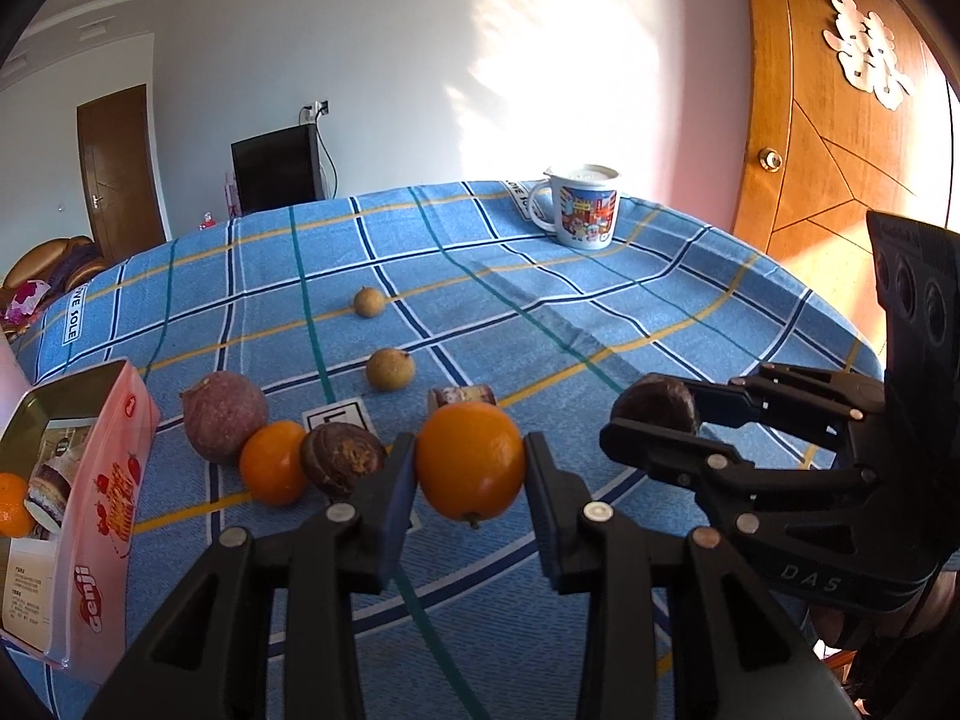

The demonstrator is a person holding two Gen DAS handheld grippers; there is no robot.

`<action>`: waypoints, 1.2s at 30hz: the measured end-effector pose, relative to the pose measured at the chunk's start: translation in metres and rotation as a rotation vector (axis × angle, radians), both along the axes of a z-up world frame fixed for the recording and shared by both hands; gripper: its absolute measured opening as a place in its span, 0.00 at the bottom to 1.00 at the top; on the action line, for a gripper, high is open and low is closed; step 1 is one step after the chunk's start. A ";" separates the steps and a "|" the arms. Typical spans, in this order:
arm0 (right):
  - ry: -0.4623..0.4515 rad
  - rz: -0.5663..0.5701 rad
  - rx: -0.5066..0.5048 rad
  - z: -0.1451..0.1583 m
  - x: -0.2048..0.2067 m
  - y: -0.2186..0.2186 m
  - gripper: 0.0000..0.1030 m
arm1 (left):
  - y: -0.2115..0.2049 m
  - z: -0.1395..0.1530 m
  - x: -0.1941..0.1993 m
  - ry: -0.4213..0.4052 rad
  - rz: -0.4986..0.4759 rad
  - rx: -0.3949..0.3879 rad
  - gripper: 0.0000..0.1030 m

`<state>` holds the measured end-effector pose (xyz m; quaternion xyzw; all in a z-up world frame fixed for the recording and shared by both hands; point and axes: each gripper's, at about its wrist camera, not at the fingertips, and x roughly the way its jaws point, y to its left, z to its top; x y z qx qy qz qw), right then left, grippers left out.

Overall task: Organize fruits
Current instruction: 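Lift the orange with the left tool while the right tool carries the brown fruit toward the tin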

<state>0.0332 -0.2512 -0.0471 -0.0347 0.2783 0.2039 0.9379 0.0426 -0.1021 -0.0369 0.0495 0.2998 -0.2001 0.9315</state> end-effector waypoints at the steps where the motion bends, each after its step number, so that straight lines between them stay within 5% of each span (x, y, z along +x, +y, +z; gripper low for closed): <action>1: -0.005 0.000 0.003 0.000 -0.001 0.000 0.34 | 0.000 0.000 -0.001 -0.003 0.001 0.001 0.36; 36: -0.152 -0.010 0.018 0.008 -0.024 -0.002 0.34 | 0.010 0.011 -0.020 -0.119 0.043 -0.009 0.36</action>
